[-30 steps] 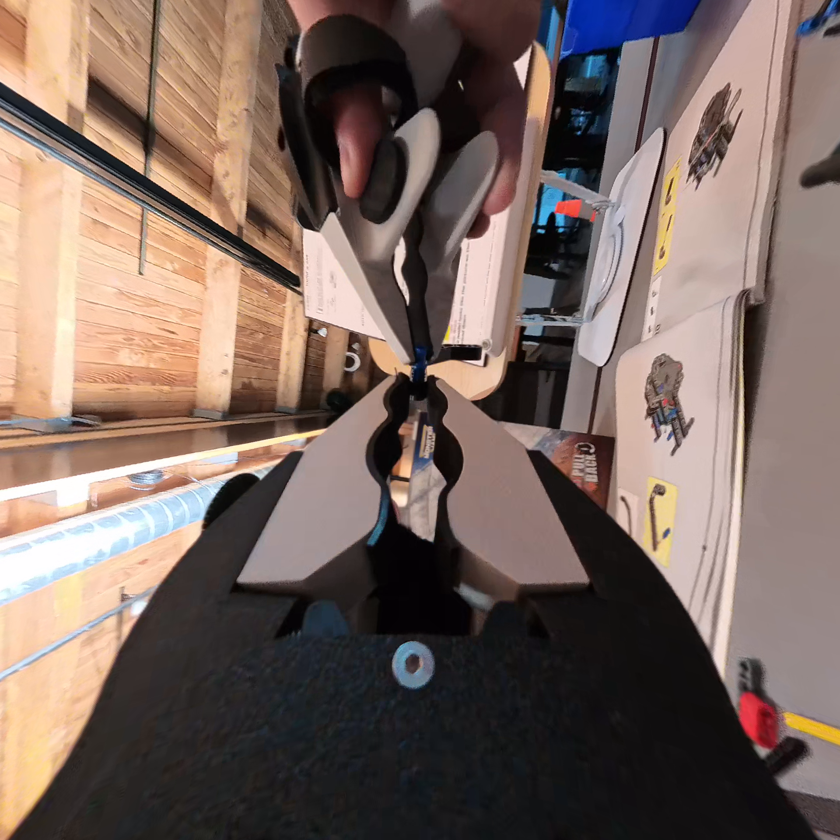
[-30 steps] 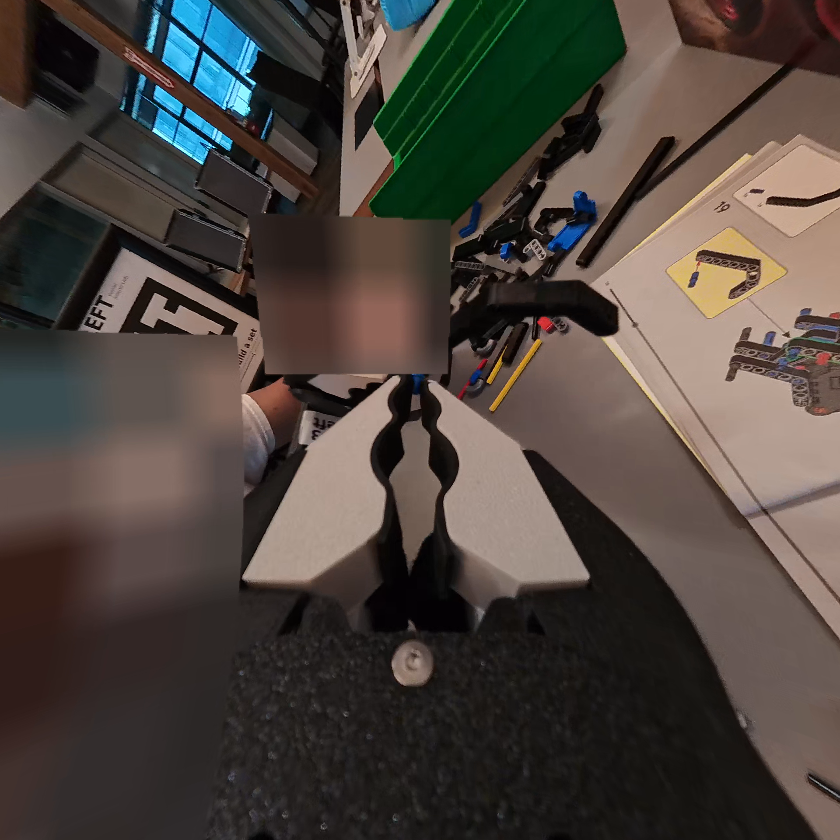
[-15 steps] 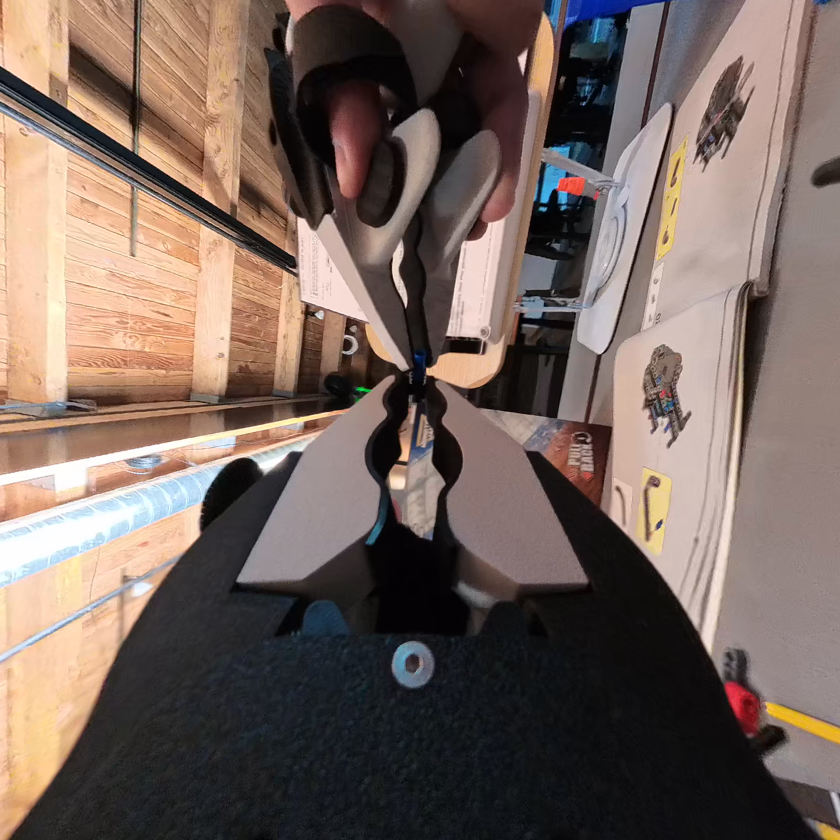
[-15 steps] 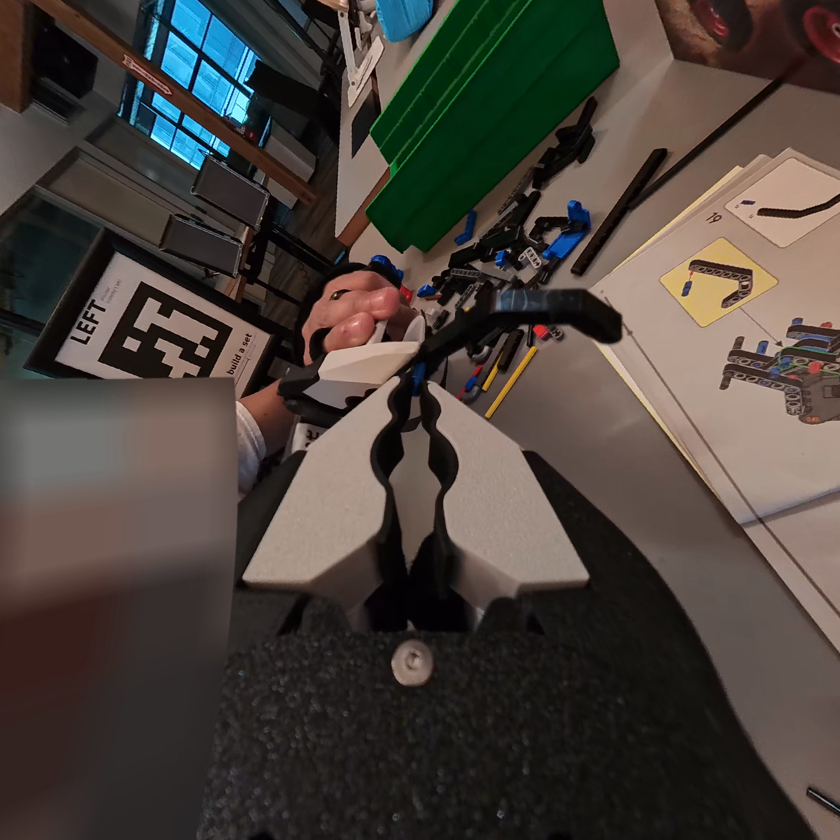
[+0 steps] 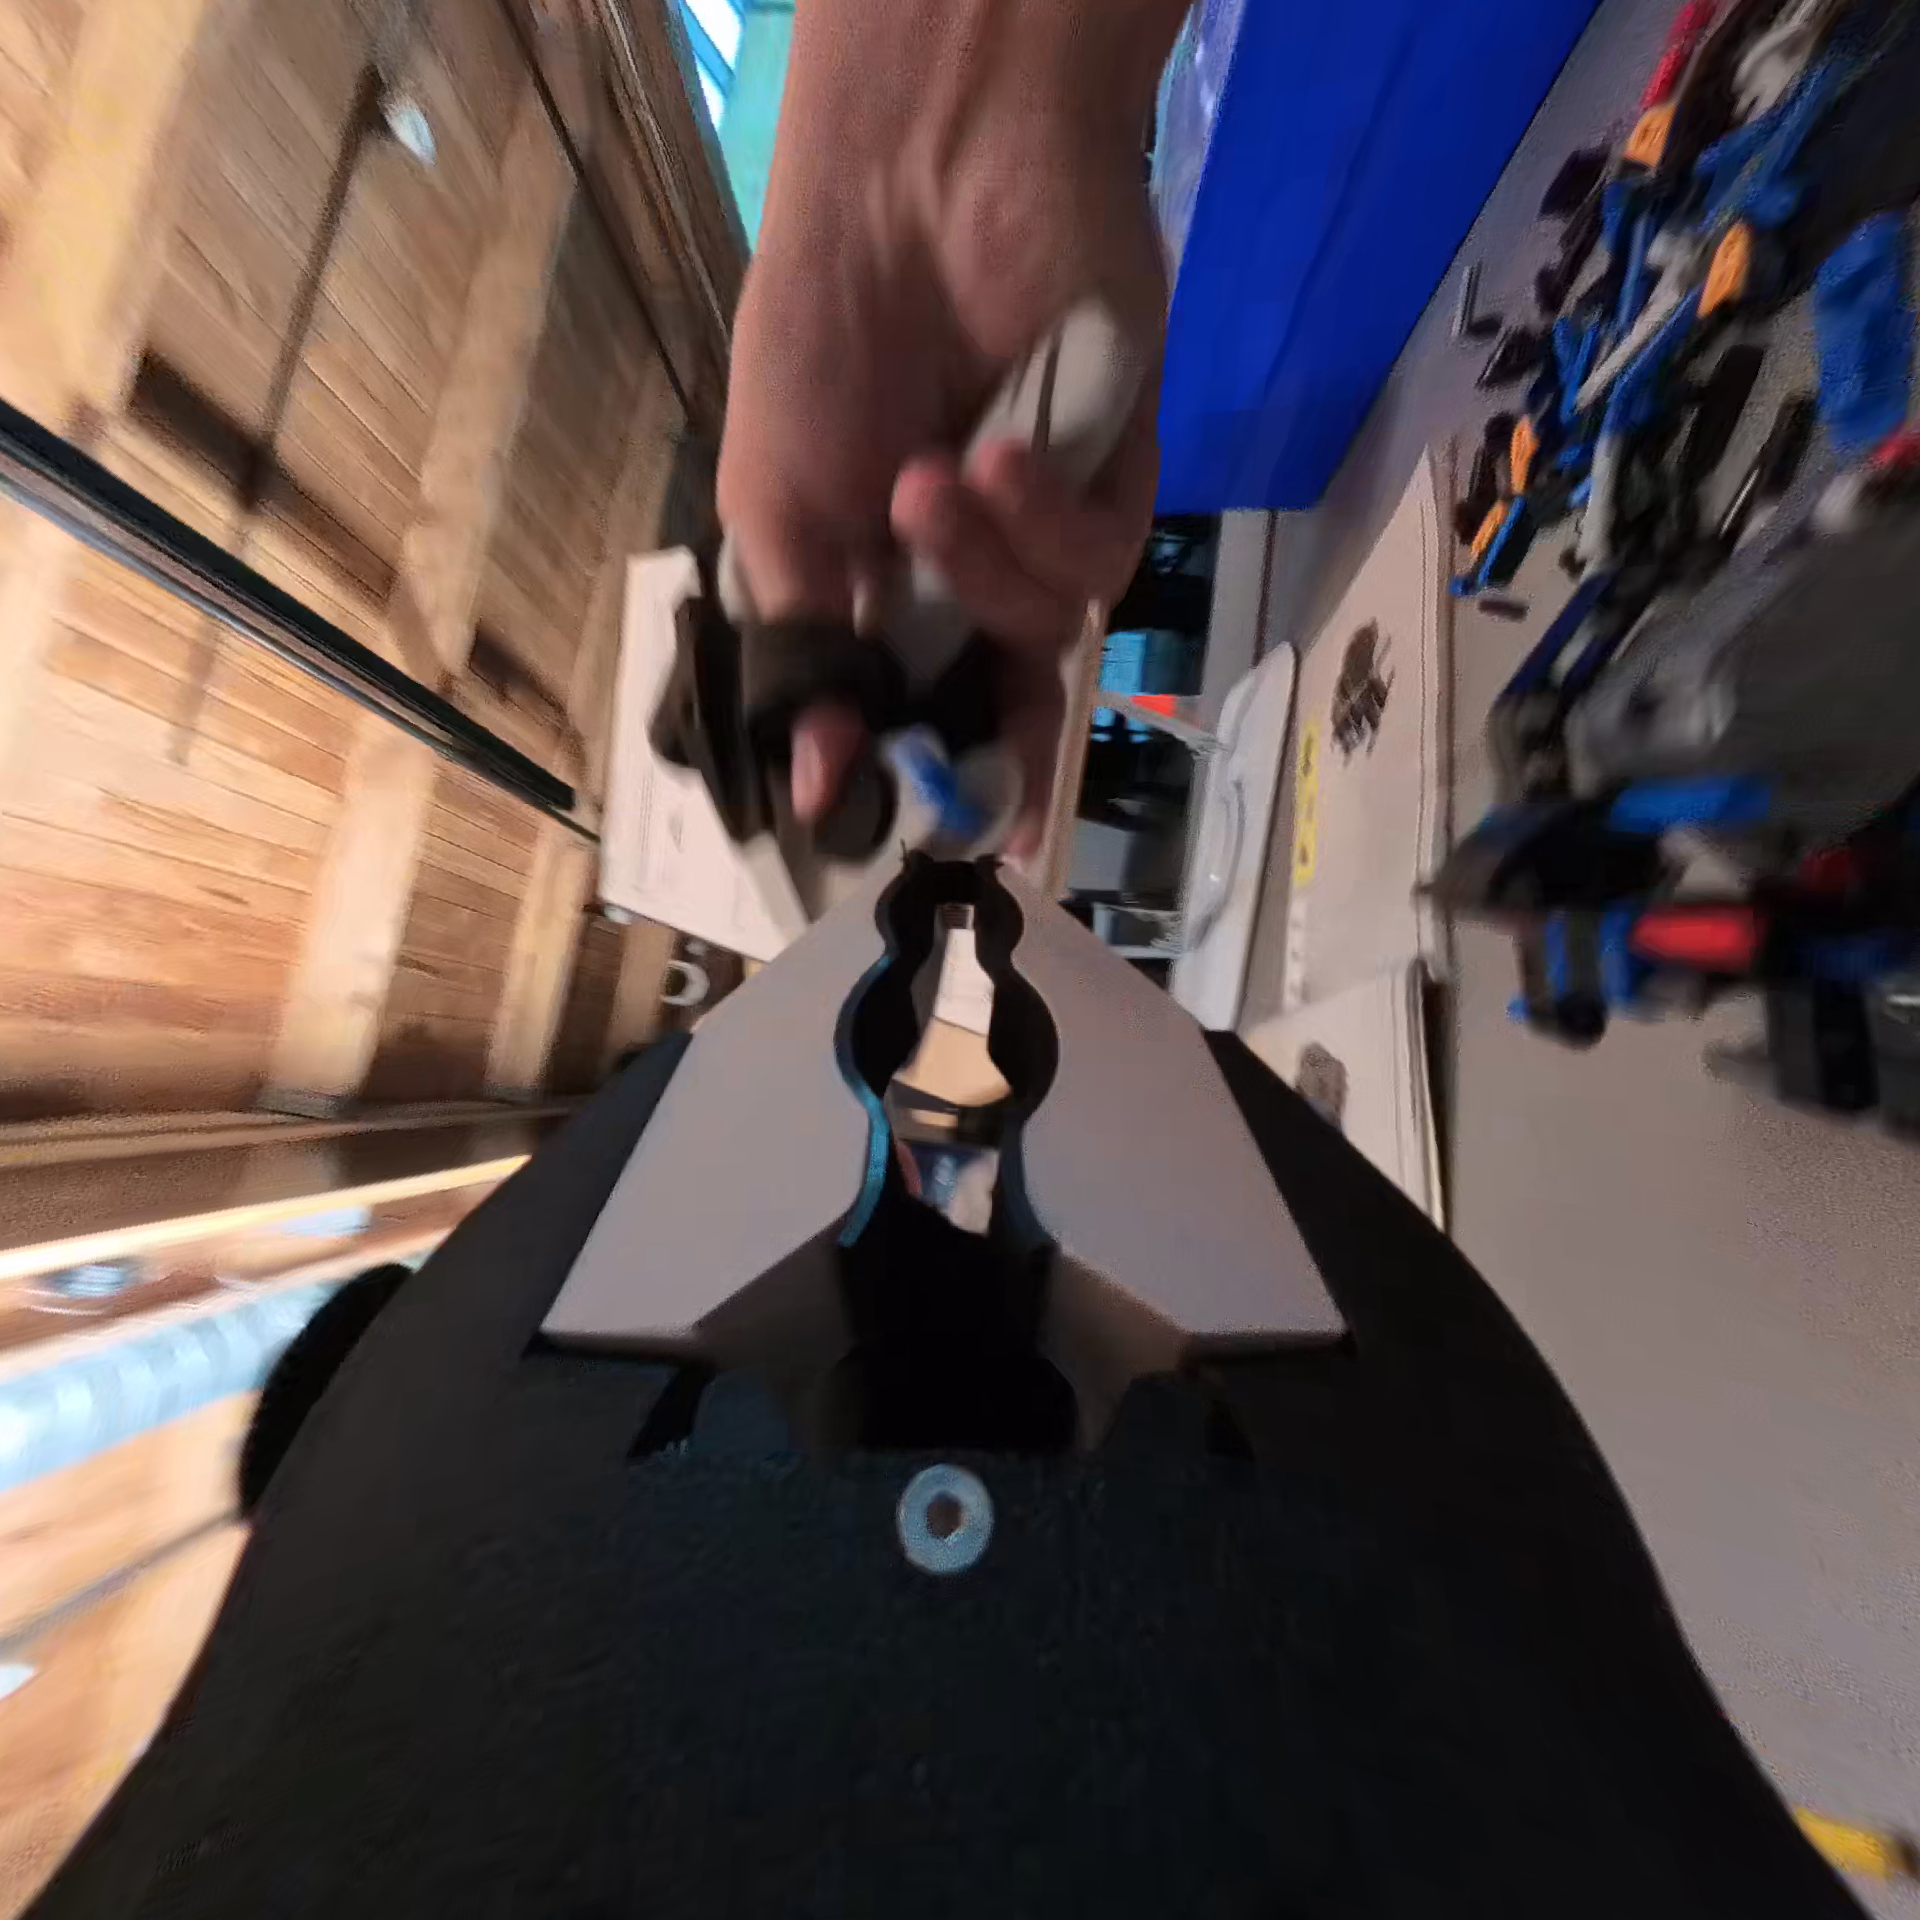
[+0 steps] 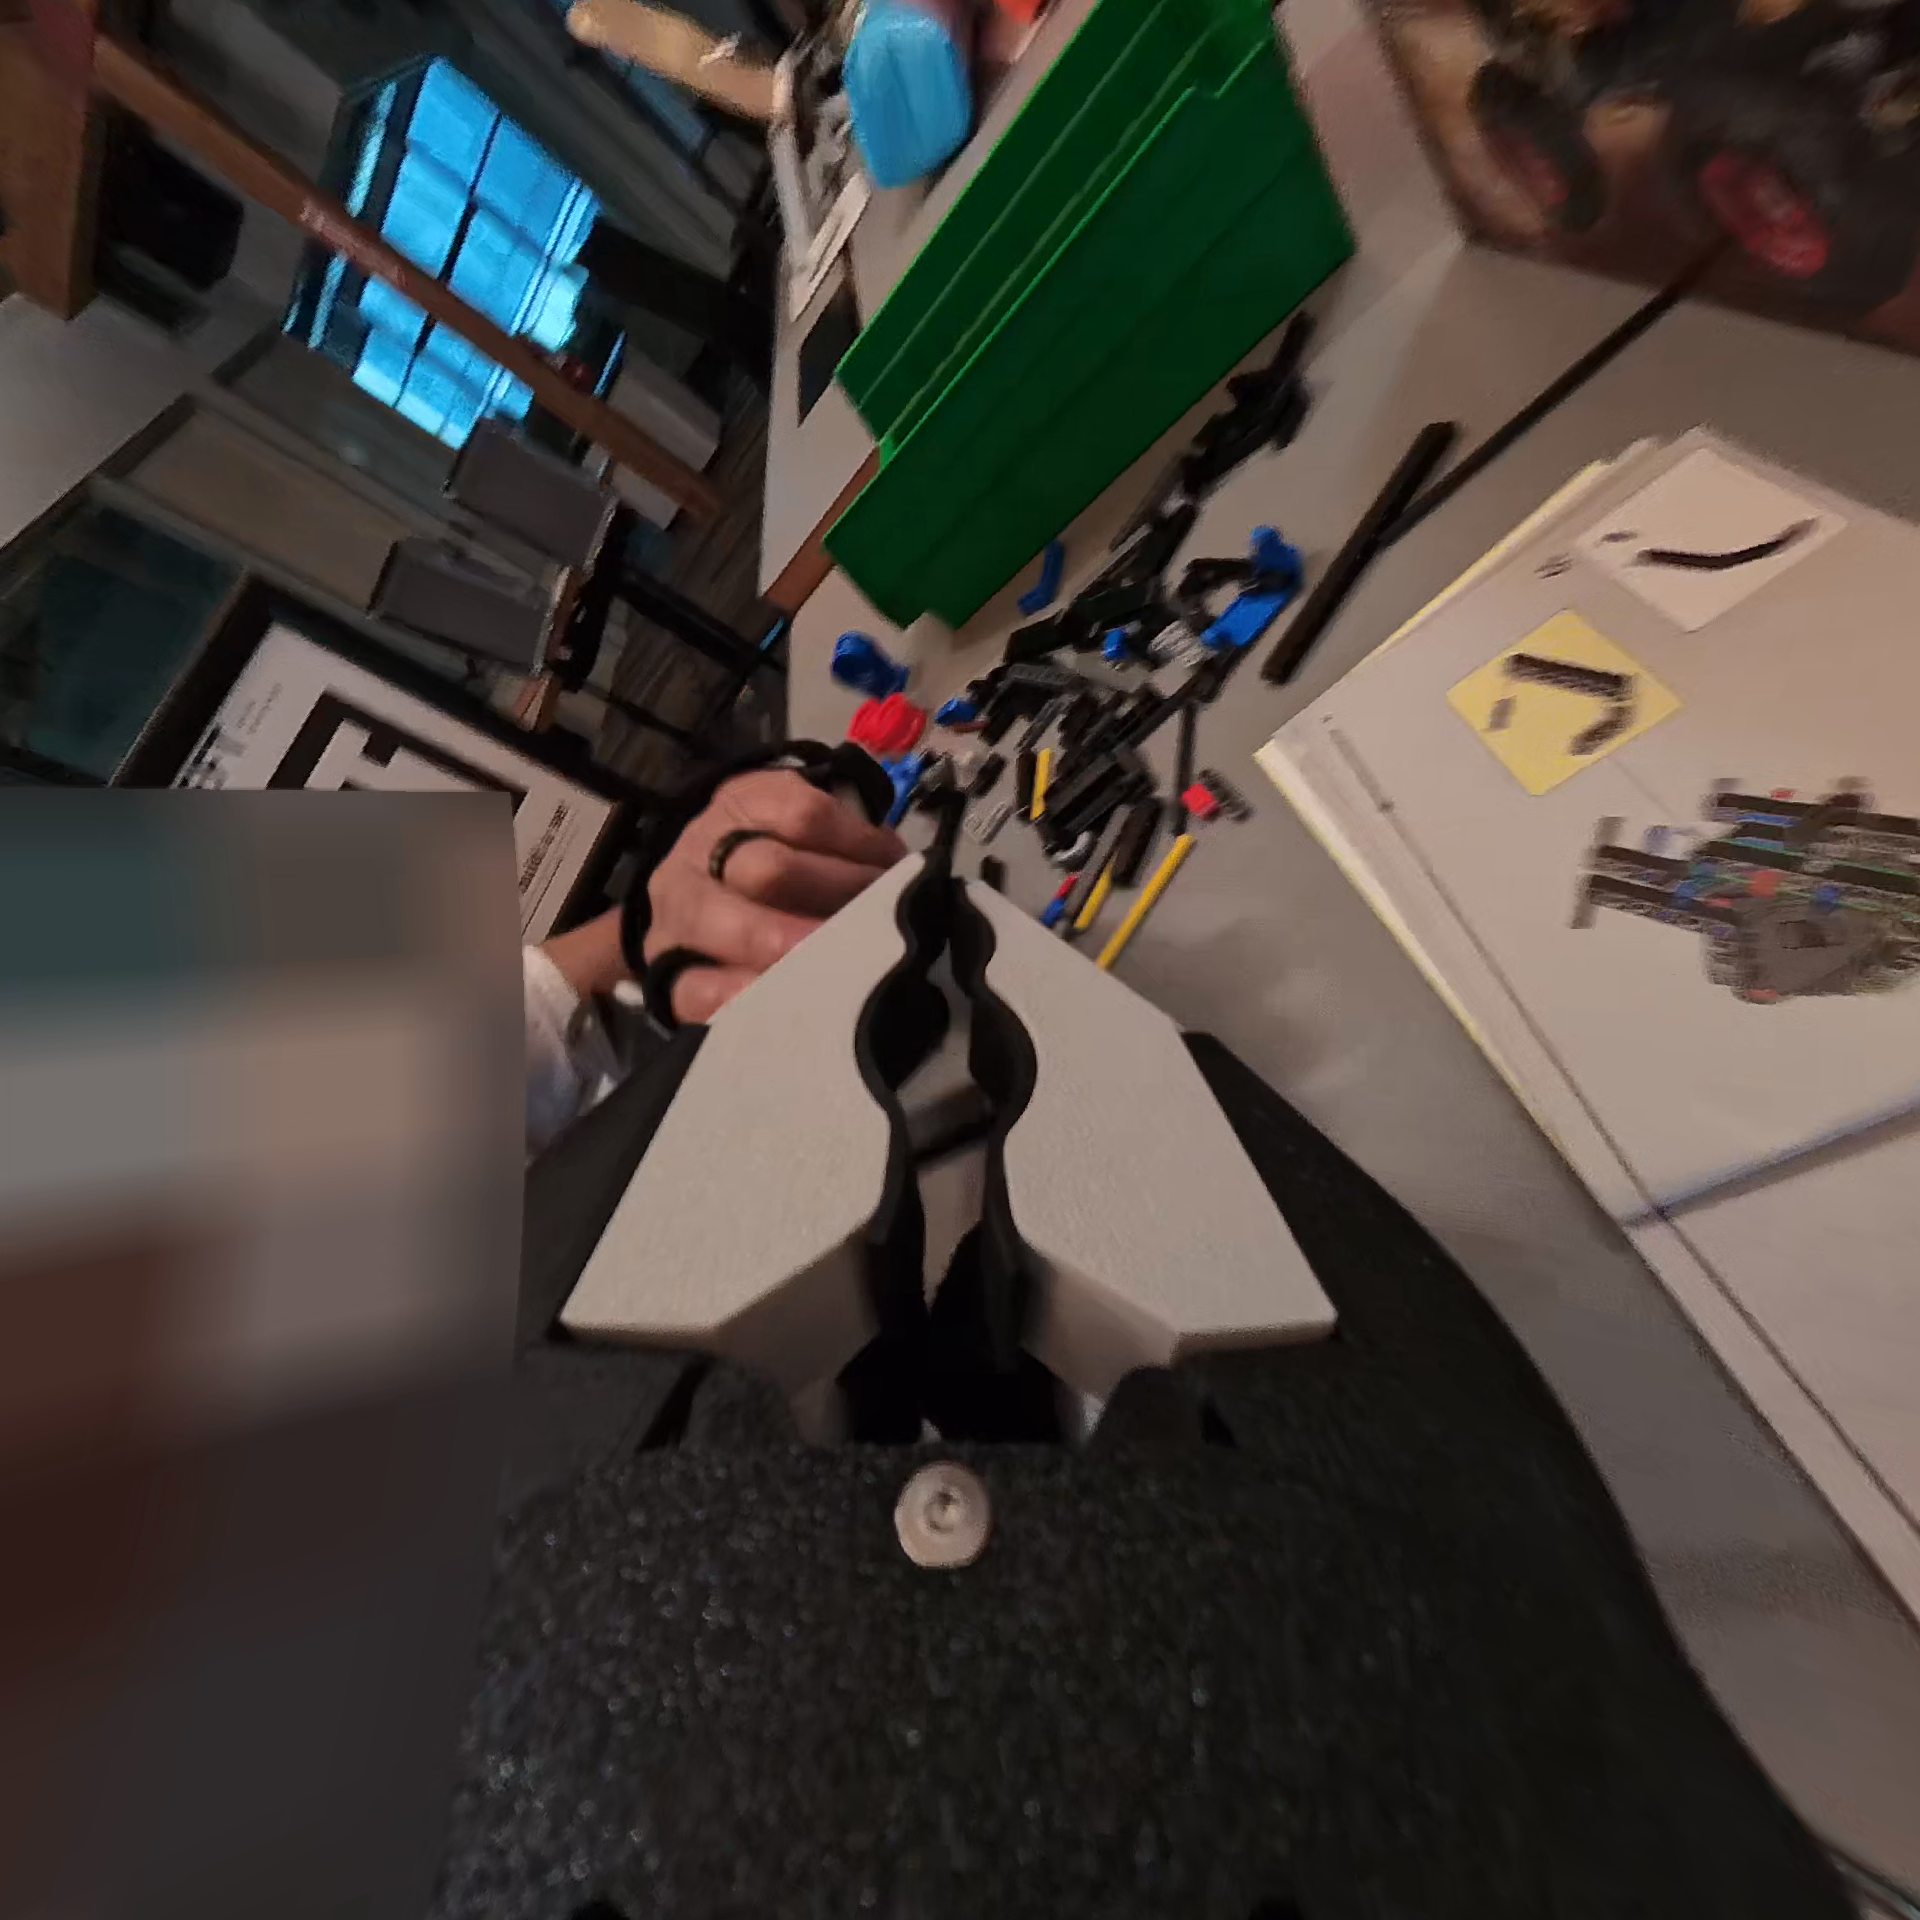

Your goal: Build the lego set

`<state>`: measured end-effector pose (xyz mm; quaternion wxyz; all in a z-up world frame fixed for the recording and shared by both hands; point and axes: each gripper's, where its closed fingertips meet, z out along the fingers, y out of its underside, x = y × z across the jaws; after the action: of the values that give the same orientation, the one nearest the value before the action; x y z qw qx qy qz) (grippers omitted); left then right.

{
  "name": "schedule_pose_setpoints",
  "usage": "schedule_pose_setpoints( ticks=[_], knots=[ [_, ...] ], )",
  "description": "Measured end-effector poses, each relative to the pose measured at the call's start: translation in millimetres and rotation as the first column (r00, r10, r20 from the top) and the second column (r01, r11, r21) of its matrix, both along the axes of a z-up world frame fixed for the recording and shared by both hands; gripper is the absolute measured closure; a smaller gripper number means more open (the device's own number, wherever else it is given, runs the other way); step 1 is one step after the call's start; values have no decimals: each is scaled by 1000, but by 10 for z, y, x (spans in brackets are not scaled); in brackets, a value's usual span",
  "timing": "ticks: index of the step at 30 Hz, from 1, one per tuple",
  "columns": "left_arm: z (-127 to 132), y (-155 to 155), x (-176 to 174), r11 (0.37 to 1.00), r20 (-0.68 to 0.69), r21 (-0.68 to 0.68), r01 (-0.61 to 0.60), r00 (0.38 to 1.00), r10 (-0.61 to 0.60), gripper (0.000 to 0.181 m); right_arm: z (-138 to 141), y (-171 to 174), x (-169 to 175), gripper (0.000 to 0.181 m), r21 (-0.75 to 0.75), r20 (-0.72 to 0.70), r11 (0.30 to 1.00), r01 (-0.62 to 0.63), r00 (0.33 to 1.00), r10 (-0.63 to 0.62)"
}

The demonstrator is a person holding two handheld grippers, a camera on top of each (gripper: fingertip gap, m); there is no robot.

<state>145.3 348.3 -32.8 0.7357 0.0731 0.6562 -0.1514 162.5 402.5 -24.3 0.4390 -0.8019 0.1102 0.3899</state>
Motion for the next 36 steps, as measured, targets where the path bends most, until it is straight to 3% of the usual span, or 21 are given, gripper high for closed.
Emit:
schedule_pose_setpoints(
  ticks=[1, 6, 11, 14, 17, 20, 23, 25, 27, 32, 36],
  knots=[
    [-6, -115, 2, 999, 35, 36, -24, 999, 23, 176, -27, -12, -133, 181, -7, 9, 998, -57, 998, 57],
    [-159, 428, 299, 983, -105, -54, -176, 980, 169, 176, 131, -116, 307, 181, 13, 253, 991, 133, 958, -132],
    [-277, 664, 375, 960, -257, -95, -263, 938, 231, 176, 253, -244, 461, 181, 36, 377, 983, 179, 909, -179],
    [-227, 667, 373, 958, -264, -133, -256, 940, 215, 176, 429, -351, 426, 181, 80, 426, 984, 157, 888, -176],
    [-180, 654, 361, 950, -283, -189, -251, 940, 192, 176, 769, -516, 411, 175, 200, 539, 966, 163, 805, -248],
    [-177, 617, 344, 949, -285, -213, -231, 944, 166, 176, 1198, -773, 148, 167, 351, 600, 928, 124, 731, -324],
    [-171, 559, 326, 953, -284, -212, -219, 946, 154, 176, 1333, -1149, -170, 152, 345, 631, 927, 150, 694, -347],
    [-126, 495, 288, 953, -285, -226, -203, 949, 135, 176, 1160, -1537, -414, 140, 247, 685, 951, 188, 660, -308],
    [-23, 394, 213, 956, -259, -245, -163, 961, 98, 176, 951, -1971, -605, 140, 224, 719, 932, 286, 597, -356],
    [192, 150, 40, 936, -281, -338, -100, 960, 1, 176, 212, -2962, -977, 143, 183, 696, 808, 560, 507, -509],
    [327, -78, -176, 921, -350, -385, -60, 933, -85, 175, -298, -3636, -1227, 140, 247, 556, 683, 687, 477, -681]
  ],
)
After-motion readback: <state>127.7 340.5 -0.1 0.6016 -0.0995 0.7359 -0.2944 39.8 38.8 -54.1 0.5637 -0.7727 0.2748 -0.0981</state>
